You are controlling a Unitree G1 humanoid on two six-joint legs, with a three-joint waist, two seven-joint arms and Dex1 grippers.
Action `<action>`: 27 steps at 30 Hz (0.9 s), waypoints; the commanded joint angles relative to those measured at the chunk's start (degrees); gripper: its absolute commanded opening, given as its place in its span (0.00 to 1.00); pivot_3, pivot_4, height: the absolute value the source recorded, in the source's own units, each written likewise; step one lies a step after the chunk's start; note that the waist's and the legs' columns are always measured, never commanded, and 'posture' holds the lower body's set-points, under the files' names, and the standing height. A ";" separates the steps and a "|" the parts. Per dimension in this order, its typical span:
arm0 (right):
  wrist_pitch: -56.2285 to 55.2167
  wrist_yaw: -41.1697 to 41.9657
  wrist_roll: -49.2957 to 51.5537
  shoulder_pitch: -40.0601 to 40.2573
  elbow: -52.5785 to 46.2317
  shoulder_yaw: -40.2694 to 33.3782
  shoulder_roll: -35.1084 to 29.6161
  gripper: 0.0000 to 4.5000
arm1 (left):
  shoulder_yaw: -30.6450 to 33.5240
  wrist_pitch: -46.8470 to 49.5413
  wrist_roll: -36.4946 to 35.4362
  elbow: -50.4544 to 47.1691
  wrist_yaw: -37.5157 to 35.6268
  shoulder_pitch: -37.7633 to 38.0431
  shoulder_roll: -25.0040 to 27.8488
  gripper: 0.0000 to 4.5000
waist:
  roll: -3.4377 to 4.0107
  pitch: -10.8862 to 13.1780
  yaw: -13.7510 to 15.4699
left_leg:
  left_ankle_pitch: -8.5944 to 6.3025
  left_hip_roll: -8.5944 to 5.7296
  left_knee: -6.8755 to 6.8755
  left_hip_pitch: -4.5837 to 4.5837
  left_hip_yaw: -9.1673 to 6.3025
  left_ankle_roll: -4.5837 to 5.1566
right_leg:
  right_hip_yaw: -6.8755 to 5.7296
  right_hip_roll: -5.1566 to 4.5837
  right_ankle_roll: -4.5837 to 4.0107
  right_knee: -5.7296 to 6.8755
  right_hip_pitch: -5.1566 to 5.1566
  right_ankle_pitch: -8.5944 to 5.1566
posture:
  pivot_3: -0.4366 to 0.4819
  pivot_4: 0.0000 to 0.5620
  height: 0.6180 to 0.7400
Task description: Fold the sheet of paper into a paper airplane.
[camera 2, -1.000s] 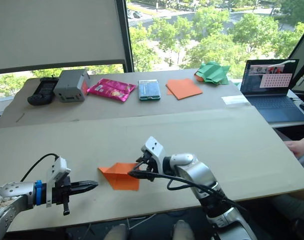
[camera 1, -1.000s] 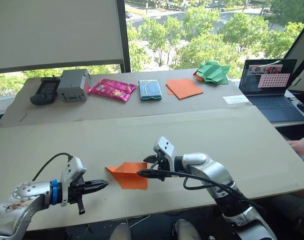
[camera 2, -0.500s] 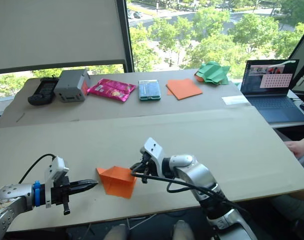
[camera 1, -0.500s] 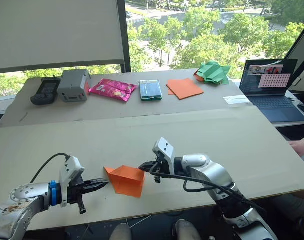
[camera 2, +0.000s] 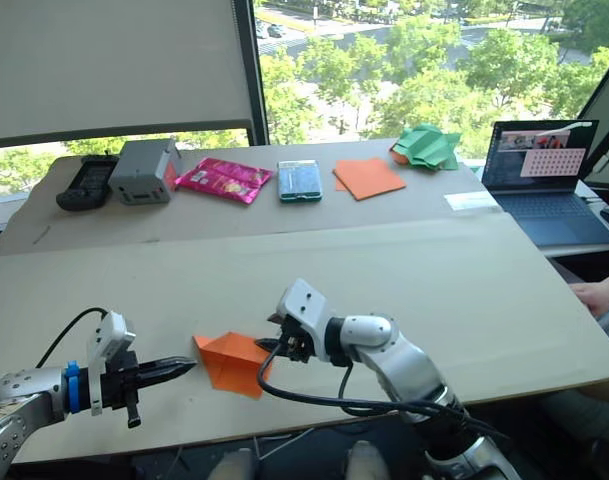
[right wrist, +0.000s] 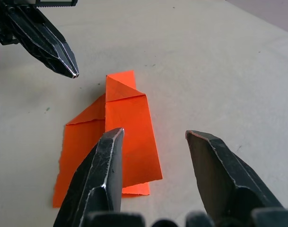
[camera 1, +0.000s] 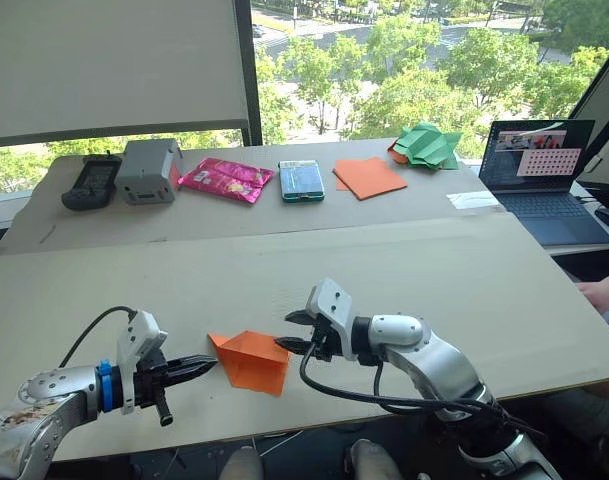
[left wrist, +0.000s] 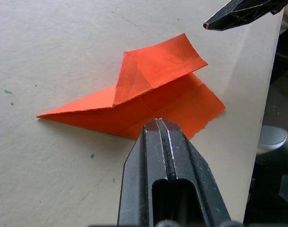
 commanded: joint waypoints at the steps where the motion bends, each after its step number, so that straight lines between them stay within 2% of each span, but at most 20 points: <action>1: -2.65 0.42 0.32 -0.45 -3.08 0.42 0.06 0.50 | 0.45 -0.02 -0.66 -1.55 0.39 -0.49 -0.13 0.00 | 0.00 0.00 0.00 | 0.00 0.00 0.00 0.01 0.00 0.00 | 0.00 0.00 0.00 0.00 -0.01 0.00 | 0.48 0.27 0.72; 9: -2.63 -0.04 -0.04 -0.81 -3.09 0.42 -0.09 0.50 | 0.47 -0.01 -0.59 -1.94 0.71 -0.34 -0.09 0.00 | 0.00 0.00 0.01 | 0.00 0.00 0.01 0.01 0.00 0.00 | 0.00 0.00 0.00 0.00 -0.01 0.00 | 0.48 0.27 0.72; 12: -4.31 0.01 -2.42 -1.24 -3.39 2.52 -1.27 0.50 | 0.39 0.10 -0.69 -2.23 0.88 -0.28 -0.08 0.00 | 0.03 0.05 0.01 | 0.00 0.00 0.01 0.01 0.00 0.00 | 0.00 0.00 0.00 0.01 0.01 0.00 | 0.48 0.27 0.71; 13: -4.89 -0.02 -2.88 -1.25 -3.52 2.89 -1.51 0.50 | 0.29 0.12 -0.74 -2.33 0.87 -0.28 -0.05 0.00 | -0.05 0.04 -0.60 | 0.01 -0.12 -0.07 -0.35 -0.21 0.02 | -0.15 -0.15 0.01 0.01 0.41 0.00 | 0.48 0.27 0.71; 14: -5.06 -0.11 -2.98 -1.20 -3.66 2.94 -1.61 0.50 | 0.23 0.12 -0.75 -2.41 0.89 -0.24 -0.04 0.00 | 0.06 0.16 -1.19 | 0.04 -0.66 -0.04 -0.41 -1.11 0.07 | -1.42 -1.03 0.04 -0.06 1.10 -0.01 | 0.48 0.27 0.70; 16: -4.82 -0.17 -2.64 -1.17 -3.84 2.40 -1.51 0.50 | 0.22 0.14 -0.76 -2.46 0.85 -0.24 0.00 0.00 | 0.43 0.28 -2.06 | 0.27 -1.47 -0.14 -0.39 -1.86 0.46 | -3.75 -3.04 0.34 0.24 2.14 -0.13 | 0.48 0.27 0.69; 17: -4.34 -0.18 -2.01 -1.11 -3.87 1.81 -1.30 0.50 | 0.23 0.16 -0.72 -2.43 0.86 -0.28 0.00 0.00 | 0.64 0.27 -1.93 | 0.39 -1.82 -0.17 -0.56 -2.29 0.66 | -4.74 -3.74 0.53 0.36 2.27 -0.24 | 0.48 0.27 0.69; 21: -0.76 0.65 1.76 -0.39 -3.89 -0.38 -0.58 0.50 | 0.11 0.24 -0.69 -2.41 0.63 -0.49 0.16 0.00 | 0.83 0.33 0.05 | 0.53 -1.89 -0.11 -1.29 -2.96 0.61 | -4.08 -2.81 0.59 0.30 1.43 -0.34 | 0.48 0.27 0.69; 27: 0.80 0.52 3.71 0.54 -3.03 -1.98 -0.95 0.50 | 0.02 -0.08 -0.27 -1.90 0.50 -0.80 0.22 0.00 | 0.83 0.33 0.51 | 0.54 -1.89 -0.13 -1.33 -2.96 0.60 | -4.05 -2.78 0.49 0.26 1.20 -0.29 | 0.48 0.27 0.69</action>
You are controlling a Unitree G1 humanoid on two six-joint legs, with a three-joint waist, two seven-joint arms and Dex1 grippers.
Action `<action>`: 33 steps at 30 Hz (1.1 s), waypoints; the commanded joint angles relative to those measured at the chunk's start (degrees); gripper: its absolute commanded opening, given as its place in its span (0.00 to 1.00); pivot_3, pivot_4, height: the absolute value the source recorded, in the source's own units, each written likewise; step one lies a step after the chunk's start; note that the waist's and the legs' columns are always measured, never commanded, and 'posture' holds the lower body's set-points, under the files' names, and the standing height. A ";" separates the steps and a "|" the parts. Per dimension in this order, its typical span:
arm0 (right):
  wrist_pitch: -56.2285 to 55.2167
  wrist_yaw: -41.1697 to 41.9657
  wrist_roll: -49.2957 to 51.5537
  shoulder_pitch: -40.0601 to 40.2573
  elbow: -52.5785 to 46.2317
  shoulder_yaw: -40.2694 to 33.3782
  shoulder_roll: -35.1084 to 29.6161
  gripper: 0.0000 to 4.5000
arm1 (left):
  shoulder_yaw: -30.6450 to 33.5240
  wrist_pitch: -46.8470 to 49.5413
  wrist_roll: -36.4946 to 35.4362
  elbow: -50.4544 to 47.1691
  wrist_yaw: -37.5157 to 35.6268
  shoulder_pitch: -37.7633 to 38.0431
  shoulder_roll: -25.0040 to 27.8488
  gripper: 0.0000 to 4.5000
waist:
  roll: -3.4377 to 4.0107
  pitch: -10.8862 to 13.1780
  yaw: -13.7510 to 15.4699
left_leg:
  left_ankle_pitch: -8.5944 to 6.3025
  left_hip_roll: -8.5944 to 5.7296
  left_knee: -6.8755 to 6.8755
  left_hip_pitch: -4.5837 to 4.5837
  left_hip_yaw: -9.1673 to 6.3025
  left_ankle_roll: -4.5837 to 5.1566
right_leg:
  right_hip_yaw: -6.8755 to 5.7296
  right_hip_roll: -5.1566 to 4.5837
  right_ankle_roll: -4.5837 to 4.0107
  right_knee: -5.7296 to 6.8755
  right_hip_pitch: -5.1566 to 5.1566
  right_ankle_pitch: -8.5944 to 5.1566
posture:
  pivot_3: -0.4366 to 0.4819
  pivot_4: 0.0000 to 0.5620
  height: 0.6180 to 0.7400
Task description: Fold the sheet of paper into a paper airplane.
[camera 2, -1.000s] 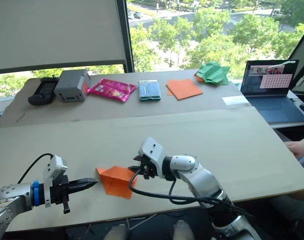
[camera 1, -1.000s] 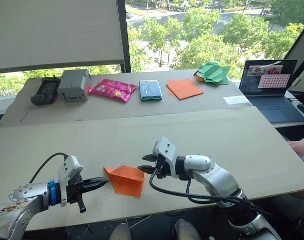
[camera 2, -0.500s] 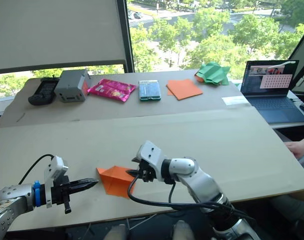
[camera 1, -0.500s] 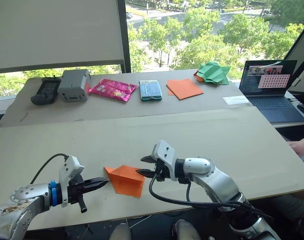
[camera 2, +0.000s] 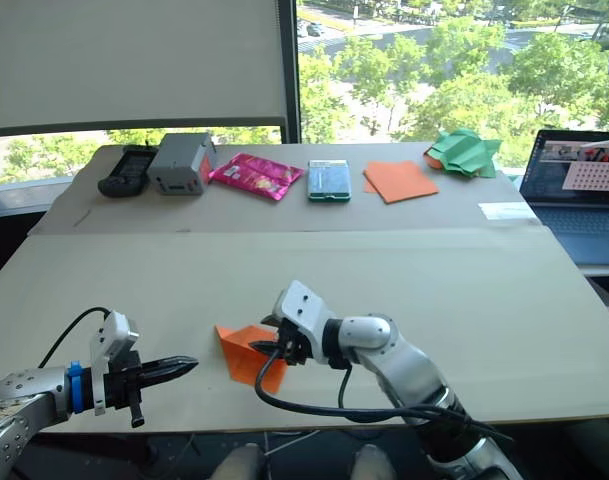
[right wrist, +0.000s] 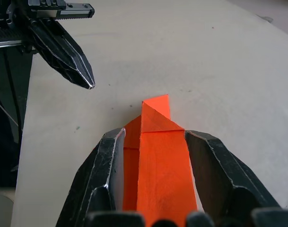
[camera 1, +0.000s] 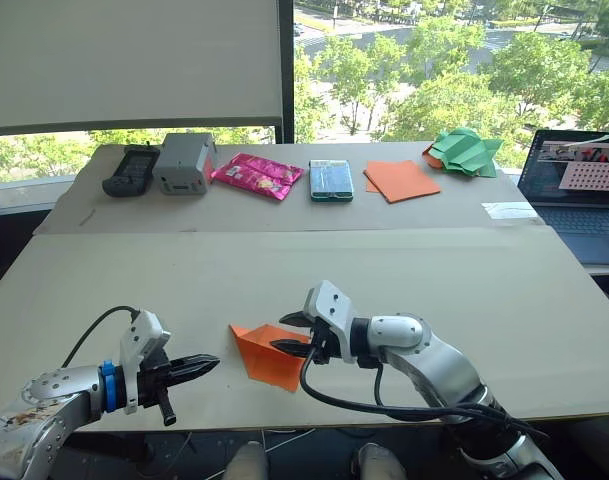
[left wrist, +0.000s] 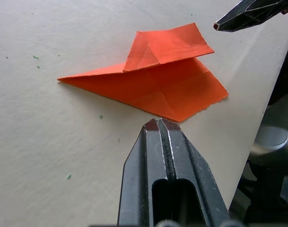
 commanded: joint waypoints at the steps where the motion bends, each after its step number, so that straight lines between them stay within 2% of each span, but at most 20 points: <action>1: 0.08 -0.07 1.54 0.12 -1.49 -1.56 -0.12 0.50 | 0.41 -0.44 -0.28 -0.71 -0.36 -0.75 0.43 0.00 | -0.01 0.01 -0.07 | 0.00 0.00 0.01 -0.02 0.00 0.00 | 0.00 0.00 0.00 -0.03 -0.05 0.00 | 0.48 0.27 0.69; 6: 2.58 -0.81 2.61 1.02 -3.10 -3.22 -0.67 0.50 | -0.03 -0.36 -0.41 -1.14 -0.27 -1.01 0.21 0.00 | -0.02 0.01 -0.04 | 0.00 0.00 0.02 -0.01 0.00 0.00 | 0.00 0.00 0.00 -0.04 -0.11 0.00 | 0.48 0.27 0.69; 13: 26.09 -7.75 16.99 3.45 -2.60 -17.93 7.55 0.50 | -0.76 -0.38 -0.58 -1.46 -0.45 -1.51 0.20 0.00 | -0.03 -0.01 0.23 | 0.02 0.00 0.03 0.00 0.01 0.03 | 0.01 0.00 0.00 0.04 -0.08 0.01 | 0.48 0.27 0.69; 17: 33.24 -9.43 21.77 4.16 -3.39 -22.05 9.11 0.50 | -0.77 -0.45 -0.56 -1.46 -0.30 -1.40 0.16 0.00 | -0.01 -0.01 0.21 | 0.01 -0.01 0.02 0.02 0.01 0.02 | 0.03 0.00 0.00 0.02 -0.09 0.01 | 0.48 0.27 0.69; 25: 33.82 -12.14 23.48 5.61 -2.03 -20.44 9.51 0.50 | -1.43 -0.45 -0.61 -2.20 -0.03 -0.97 -0.26 0.00 | 0.00 0.00 0.16 | 0.00 -0.01 0.02 -0.02 0.01 0.01 | 0.04 0.00 -0.01 -0.01 -0.10 0.01 | 0.48 0.27 0.69; 33: 32.54 -13.55 23.99 3.68 1.25 -20.75 11.73 0.50 | -1.76 -0.45 -0.47 -2.01 0.19 -1.31 -0.52 0.00 | 0.01 0.00 0.08 | 0.01 -0.02 0.03 -0.01 0.01 0.02 | 0.05 0.00 0.00 0.00 -0.10 0.01 | 0.48 0.27 0.69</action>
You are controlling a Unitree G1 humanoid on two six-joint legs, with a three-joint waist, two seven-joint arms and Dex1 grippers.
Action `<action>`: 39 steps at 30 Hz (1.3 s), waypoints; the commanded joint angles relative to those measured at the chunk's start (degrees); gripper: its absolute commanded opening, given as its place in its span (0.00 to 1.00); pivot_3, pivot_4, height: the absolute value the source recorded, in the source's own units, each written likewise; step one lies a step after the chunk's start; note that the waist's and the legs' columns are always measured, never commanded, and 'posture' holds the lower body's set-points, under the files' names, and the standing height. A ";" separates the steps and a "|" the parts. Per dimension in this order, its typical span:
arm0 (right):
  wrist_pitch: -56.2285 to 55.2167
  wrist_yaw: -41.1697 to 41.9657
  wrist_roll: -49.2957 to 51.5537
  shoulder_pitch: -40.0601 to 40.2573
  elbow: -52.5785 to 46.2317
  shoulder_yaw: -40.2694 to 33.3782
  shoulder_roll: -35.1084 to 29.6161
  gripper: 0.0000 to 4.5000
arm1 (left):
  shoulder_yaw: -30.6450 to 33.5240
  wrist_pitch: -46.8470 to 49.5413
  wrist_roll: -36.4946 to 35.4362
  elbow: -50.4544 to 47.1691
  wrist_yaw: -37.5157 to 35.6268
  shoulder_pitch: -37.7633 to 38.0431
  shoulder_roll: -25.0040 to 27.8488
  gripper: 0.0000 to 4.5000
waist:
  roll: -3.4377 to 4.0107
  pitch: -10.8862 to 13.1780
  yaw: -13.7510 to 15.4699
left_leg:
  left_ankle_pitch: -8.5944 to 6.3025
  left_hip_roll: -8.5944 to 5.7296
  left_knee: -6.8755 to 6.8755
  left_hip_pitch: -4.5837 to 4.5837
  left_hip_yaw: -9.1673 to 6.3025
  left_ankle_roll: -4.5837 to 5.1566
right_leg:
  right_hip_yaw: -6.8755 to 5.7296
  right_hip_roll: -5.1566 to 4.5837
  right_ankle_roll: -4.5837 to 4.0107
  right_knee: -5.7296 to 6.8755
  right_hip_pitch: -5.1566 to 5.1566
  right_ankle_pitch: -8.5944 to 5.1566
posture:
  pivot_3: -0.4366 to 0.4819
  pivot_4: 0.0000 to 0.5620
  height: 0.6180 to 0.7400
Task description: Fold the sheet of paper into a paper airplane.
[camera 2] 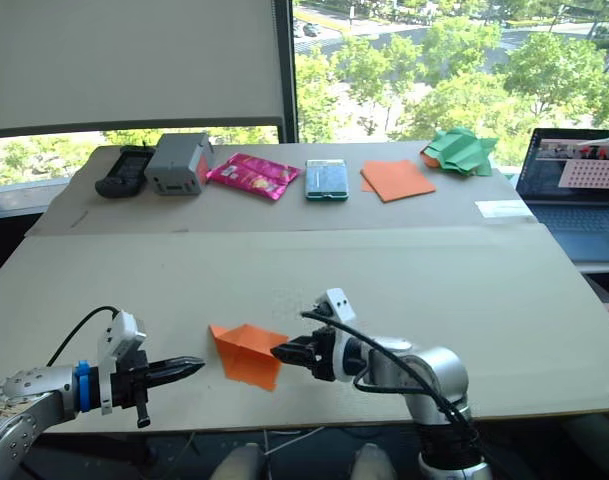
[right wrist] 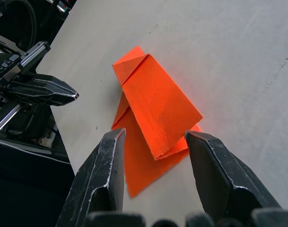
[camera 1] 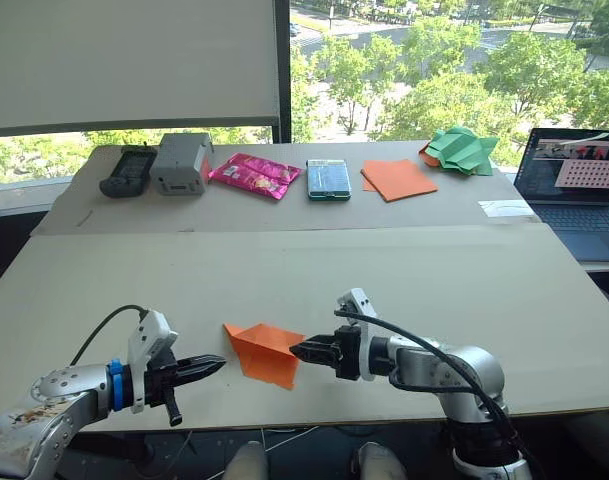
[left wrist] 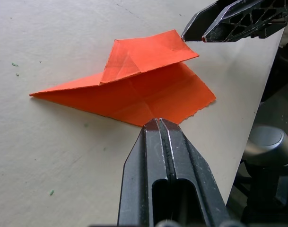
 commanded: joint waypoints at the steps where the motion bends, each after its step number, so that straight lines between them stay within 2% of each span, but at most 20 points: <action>1: -1.29 -0.28 1.66 -1.34 -0.13 -0.47 0.70 0.50 | 0.04 -0.45 -0.43 -1.51 0.03 -0.29 -0.17 0.00 | 0.00 0.00 0.01 | 0.00 0.00 0.00 0.00 0.00 0.00 | 0.00 0.00 0.00 0.00 0.00 0.00 | 0.48 0.27 0.69; 15: -1.09 0.05 3.01 -3.72 3.54 -2.27 1.09 0.50 | 0.31 -0.51 -0.21 -1.48 0.12 -0.28 -0.20 0.00 | 0.00 0.00 -0.06 | 0.01 -0.01 0.00 0.00 0.00 0.01 | 0.01 0.00 0.00 0.02 0.00 0.00 | 0.48 0.27 0.69; 22: -2.86 -0.82 1.93 -5.11 5.61 0.09 3.08 0.50 | 0.23 -0.50 -0.22 -1.64 0.34 -0.18 -0.41 0.00 | 0.02 -0.01 -0.32 | 0.01 0.00 -0.01 0.01 0.00 0.02 | 0.02 0.00 0.00 0.05 0.01 0.00 | 0.48 0.27 0.69; 28: -4.99 -0.49 1.23 -5.68 7.03 1.97 2.09 0.50 | 0.25 -0.57 -0.18 -1.63 0.56 -0.21 -0.41 0.00 | 0.02 -0.02 -0.34 | 0.08 -0.04 0.00 0.00 0.00 0.13 | 0.08 0.00 0.00 0.05 0.01 0.00 | 0.48 0.27 0.69; 31: -5.75 -0.54 1.28 -5.71 7.27 2.36 1.93 0.32 | 0.32 -0.60 -0.22 -1.60 0.64 -0.22 -0.45 0.00 | 0.02 -0.02 -0.38 | 0.08 -0.04 -0.01 0.00 0.00 0.13 | 0.08 0.00 0.00 0.05 0.01 0.00 | 0.48 0.27 0.69; 35: -6.90 -0.29 1.13 -5.63 6.83 3.46 1.60 0.02 | 0.39 -0.61 -0.26 -1.46 0.73 -0.40 -0.47 0.00 | 0.02 -0.02 -0.48 | 0.08 -0.04 -0.01 0.00 0.00 0.13 | 0.08 0.00 0.00 0.05 0.01 0.00 | 0.48 0.27 0.69; 39: -10.06 0.60 -0.09 -5.38 4.29 6.40 0.23 0.01 | 0.45 -0.68 -0.21 -1.07 0.82 -0.92 -0.47 0.00 | 0.02 -0.02 -0.57 | 0.08 -0.04 -0.01 0.01 0.00 0.13 | 0.08 0.00 0.00 0.06 0.01 0.00 | 0.48 0.27 0.69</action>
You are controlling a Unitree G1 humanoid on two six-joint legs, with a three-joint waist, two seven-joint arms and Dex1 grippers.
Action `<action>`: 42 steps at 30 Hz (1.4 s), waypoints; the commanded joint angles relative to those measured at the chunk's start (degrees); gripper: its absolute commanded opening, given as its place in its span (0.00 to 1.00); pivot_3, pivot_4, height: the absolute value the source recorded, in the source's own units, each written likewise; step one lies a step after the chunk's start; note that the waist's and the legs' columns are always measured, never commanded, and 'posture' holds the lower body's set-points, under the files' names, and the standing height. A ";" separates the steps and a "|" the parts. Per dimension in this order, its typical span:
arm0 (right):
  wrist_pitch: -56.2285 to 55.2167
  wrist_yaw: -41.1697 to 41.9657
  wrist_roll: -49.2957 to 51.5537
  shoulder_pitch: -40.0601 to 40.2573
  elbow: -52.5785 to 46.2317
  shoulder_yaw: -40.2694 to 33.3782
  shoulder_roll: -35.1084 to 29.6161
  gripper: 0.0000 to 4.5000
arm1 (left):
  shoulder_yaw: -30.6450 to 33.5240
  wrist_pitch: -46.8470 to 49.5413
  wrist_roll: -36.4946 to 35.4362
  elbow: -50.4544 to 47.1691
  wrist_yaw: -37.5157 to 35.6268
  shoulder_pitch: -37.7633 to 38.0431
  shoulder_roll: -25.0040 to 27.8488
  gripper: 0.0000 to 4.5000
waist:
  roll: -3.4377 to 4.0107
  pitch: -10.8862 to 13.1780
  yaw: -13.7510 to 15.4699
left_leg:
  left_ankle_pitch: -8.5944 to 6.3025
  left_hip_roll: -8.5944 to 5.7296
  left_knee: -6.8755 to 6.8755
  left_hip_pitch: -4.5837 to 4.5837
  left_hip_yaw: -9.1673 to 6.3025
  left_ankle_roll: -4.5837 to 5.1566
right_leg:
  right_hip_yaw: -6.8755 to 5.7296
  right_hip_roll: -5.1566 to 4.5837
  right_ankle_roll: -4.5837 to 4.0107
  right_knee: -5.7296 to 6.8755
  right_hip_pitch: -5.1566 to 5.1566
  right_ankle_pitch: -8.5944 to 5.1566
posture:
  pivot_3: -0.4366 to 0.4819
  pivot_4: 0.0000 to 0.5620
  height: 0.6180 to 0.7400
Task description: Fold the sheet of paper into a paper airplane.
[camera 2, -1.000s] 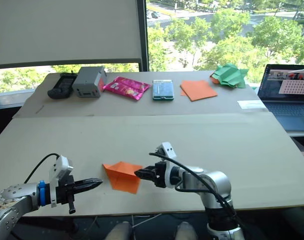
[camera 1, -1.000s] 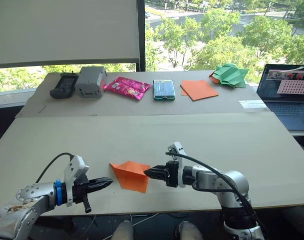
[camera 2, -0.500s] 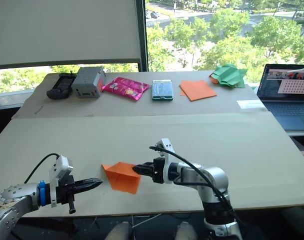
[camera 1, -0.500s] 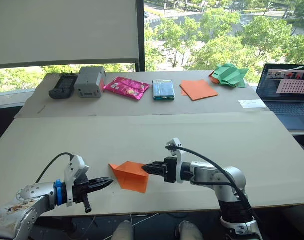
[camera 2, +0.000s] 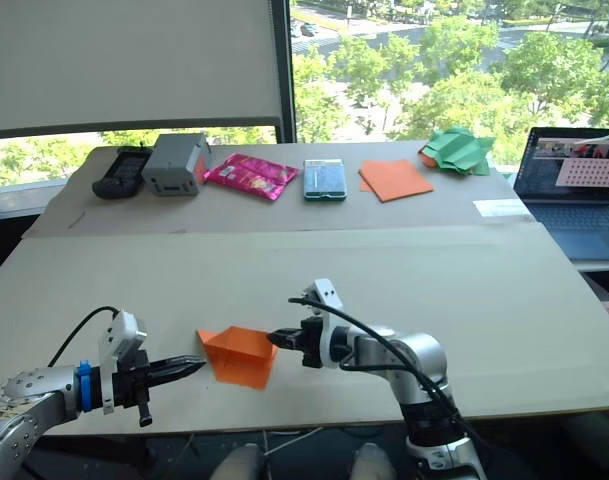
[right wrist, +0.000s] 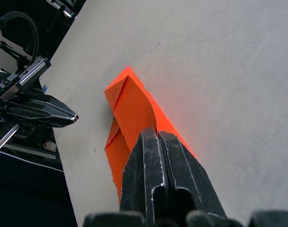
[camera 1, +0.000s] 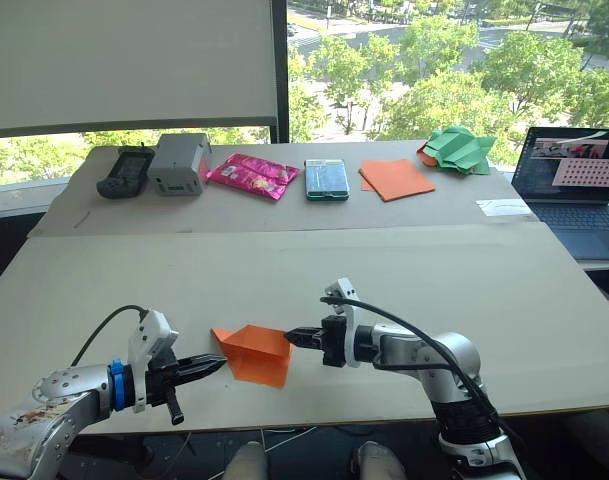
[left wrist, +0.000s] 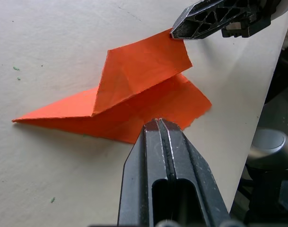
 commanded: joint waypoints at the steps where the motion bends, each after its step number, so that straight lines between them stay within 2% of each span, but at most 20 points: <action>1: -4.10 1.30 -0.61 -0.79 -4.13 2.02 -0.80 0.01 | 0.48 -0.68 -0.25 -0.93 0.00 -0.85 0.05 0.00 | 0.00 0.00 0.00 | 0.00 0.00 0.00 0.00 0.00 0.00 | 0.00 0.00 0.00 0.00 0.00 0.00 | 0.48 0.27 0.69; 4: -8.70 2.01 -3.08 -1.06 -5.32 3.98 -2.60 0.01 | 0.49 -0.69 -0.22 -0.68 0.05 -1.06 0.03 0.00 | -0.01 0.00 -0.01 | 0.00 0.00 0.00 0.00 0.00 0.00 | 0.01 0.00 0.00 0.00 0.01 0.00 | 0.48 0.27 0.69; 7: -19.53 2.95 -8.91 -2.96 -10.42 5.57 -5.93 0.01 | 0.67 -0.41 -0.61 -0.30 0.33 -1.82 -0.28 0.00 | 0.01 0.01 0.04 | -0.01 -0.01 0.00 -0.01 0.00 -0.01 | 0.01 0.00 0.00 -0.03 0.00 0.00 | 0.48 0.27 0.69; 10: -35.96 2.92 -19.99 -5.20 -13.11 8.89 -9.82 0.01 | 0.88 -0.08 -0.89 0.17 0.43 -2.55 -0.49 0.00 | 0.02 0.02 0.03 | -0.02 -0.05 0.02 -0.03 0.01 -0.04 | 0.04 0.00 0.01 -0.05 -0.04 0.00 | 0.48 0.27 0.69; 12: -53.28 2.37 -34.99 -7.03 -13.88 15.20 -15.84 0.01 | 0.64 -0.12 -0.72 0.50 0.24 -2.87 -0.45 0.00 | 0.00 0.00 -0.04 | -0.02 -0.04 0.01 0.01 0.01 -0.04 | 0.04 0.00 0.01 -0.05 -0.02 0.00 | 0.48 0.27 0.69; 14: -70.22 2.64 -48.89 -6.93 -11.80 22.39 -22.27 0.01 | 0.31 -0.08 -0.62 0.76 0.07 -3.31 -0.45 0.00 | -0.04 -0.03 -0.04 | -0.02 -0.06 0.00 0.06 0.02 -0.04 | 0.07 -0.01 0.01 -0.08 -0.02 -0.01 | 0.48 0.27 0.69; 17: -85.39 0.98 -57.34 -5.59 -5.29 26.53 -26.53 0.01 | -0.04 -0.11 -0.47 1.23 -0.11 -4.13 -0.38 0.00 | -0.31 -0.17 -0.07 | 0.02 -0.06 0.01 0.19 0.08 -0.03 | 0.15 0.00 0.02 -0.04 0.06 -0.01 | 0.48 0.27 0.69; 20: -94.37 0.59 -61.73 -5.83 1.99 28.04 -28.13 0.01 | -0.10 -0.12 -0.44 1.64 -0.38 -4.73 -0.16 0.00 | -0.44 -0.20 -0.11 | 0.55 -0.08 0.03 0.23 0.12 0.01 | 0.26 0.00 0.04 -0.04 0.12 0.01 | 0.48 0.27 0.69; 26: -98.91 2.37 -63.99 -6.54 10.34 27.75 -26.92 0.01 | 0.20 -0.34 -0.29 1.43 -0.83 -4.17 -0.06 0.00 | -0.56 -0.21 -0.20 | 0.52 -0.05 0.02 0.23 0.29 -0.26 | 0.39 0.00 0.04 -0.06 0.10 0.01 | 0.48 0.27 0.69; 27: -98.84 3.57 -63.30 -6.21 10.81 27.81 -26.87 0.13 | 0.27 -0.40 -0.22 1.42 -0.82 -4.03 -0.07 0.00 | -0.55 -0.21 -0.19 | 0.53 -0.05 0.01 0.24 0.29 -0.25 | 0.39 0.00 0.05 -0.05 0.11 0.01 | 0.48 0.27 0.69; 34: -96.83 7.78 -59.23 -3.50 7.87 25.23 -27.05 0.66 | 0.34 -0.59 -0.23 1.54 -0.68 -3.91 -0.31 0.00 | -0.57 -0.22 0.12 | 0.72 -0.06 0.02 0.25 0.29 0.05 | 0.40 0.00 0.05 -0.02 0.21 0.02 | 0.48 0.27 0.69; 41: -82.69 15.78 -46.32 -0.44 -2.48 18.76 -26.81 0.66 | -0.82 -0.27 -1.47 3.07 -1.08 -9.18 -1.38 0.00 | -0.54 -0.20 0.41 | 0.67 -0.04 0.02 0.39 0.29 -0.02 | 0.39 0.00 0.05 -0.03 0.72 0.02 | 0.48 0.27 0.69; 42: -80.36 16.68 -44.88 0.11 -3.93 18.21 -26.64 0.66 | -1.31 -0.30 -1.35 3.47 -1.12 -10.39 -1.59 0.00 | -0.55 -0.20 0.45 | 0.48 -0.04 0.02 0.44 0.29 -0.32 | 0.38 0.00 0.05 -0.03 0.79 0.01 | 0.48 0.27 0.69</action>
